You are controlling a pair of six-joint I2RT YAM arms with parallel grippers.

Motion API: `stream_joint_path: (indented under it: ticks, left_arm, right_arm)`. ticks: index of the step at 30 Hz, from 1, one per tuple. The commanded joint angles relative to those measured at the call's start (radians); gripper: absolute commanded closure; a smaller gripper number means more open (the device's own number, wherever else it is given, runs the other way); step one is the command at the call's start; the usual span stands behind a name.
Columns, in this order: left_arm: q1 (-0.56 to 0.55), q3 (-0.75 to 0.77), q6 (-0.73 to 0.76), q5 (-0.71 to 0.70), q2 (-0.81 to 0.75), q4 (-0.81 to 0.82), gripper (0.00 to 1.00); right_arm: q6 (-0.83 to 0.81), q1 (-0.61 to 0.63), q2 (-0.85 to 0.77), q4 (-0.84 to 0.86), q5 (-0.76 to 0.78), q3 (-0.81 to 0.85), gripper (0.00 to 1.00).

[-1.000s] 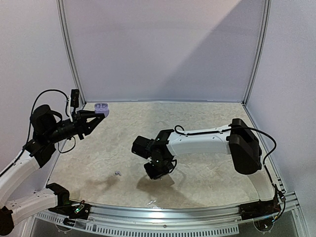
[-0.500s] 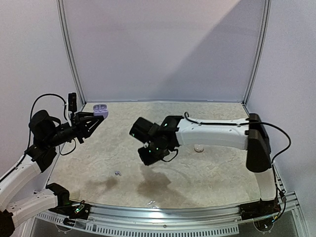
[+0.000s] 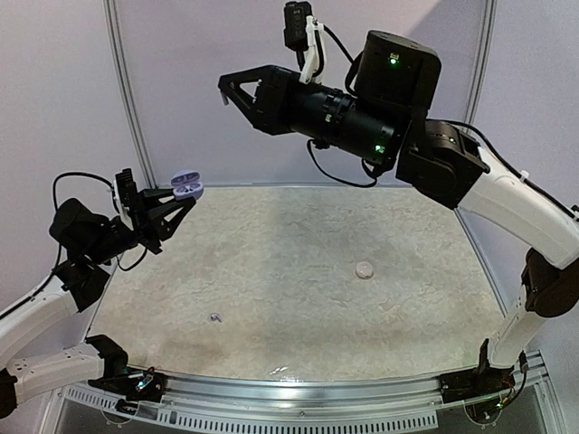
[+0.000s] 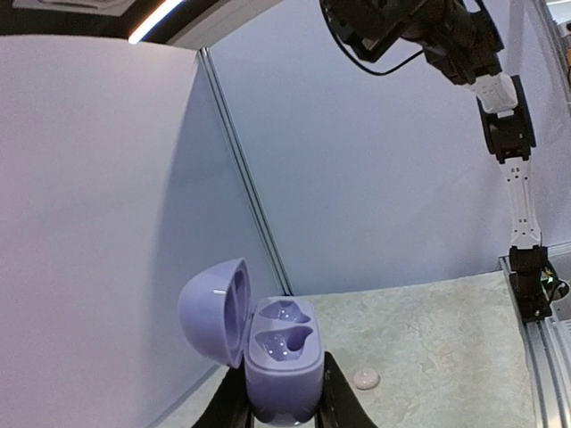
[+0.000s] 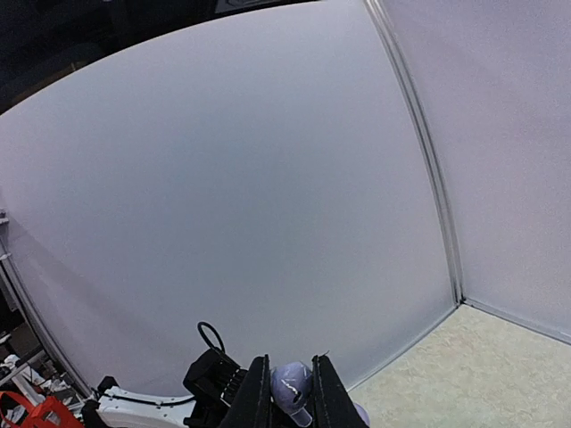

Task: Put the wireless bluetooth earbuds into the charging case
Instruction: Insert the right earbud into the right side groove of the charging case.

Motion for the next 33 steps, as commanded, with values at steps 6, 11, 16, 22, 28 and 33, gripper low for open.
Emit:
stream_joint_path:
  ticks: [6, 11, 16, 22, 28, 33]
  left_arm:
    - [-0.044, 0.134, 0.051, 0.059, 0.028, 0.059, 1.00]
    - [-0.055, 0.161, 0.023, 0.096, 0.038, 0.039, 1.00]
    - [-0.056, 0.185, 0.034, 0.108, 0.039, -0.001, 1.00]
    - [-0.054, 0.233, -0.016, 0.180, 0.039, -0.059, 1.00]
    - [-0.053, 0.241, -0.052, 0.228, 0.039, -0.082, 1.00]
    - [-0.052, 0.243, -0.080, 0.220, 0.037, -0.100, 1.00]
  right_arm:
    - [-0.071, 0.034, 0.110, 0.109, -0.190, 0.006, 0.95]
    - [-0.097, 0.045, 0.135, 0.119, -0.214, 0.005, 0.95]
    - [-0.112, 0.050, 0.129, 0.112, -0.212, -0.024, 0.95]
    - [-0.136, 0.058, 0.114, 0.118, -0.230, -0.072, 0.95]
    - [-0.163, 0.062, 0.091, 0.118, -0.189, -0.090, 0.95]
    - [-0.189, 0.071, 0.071, 0.158, -0.164, -0.105, 0.95]
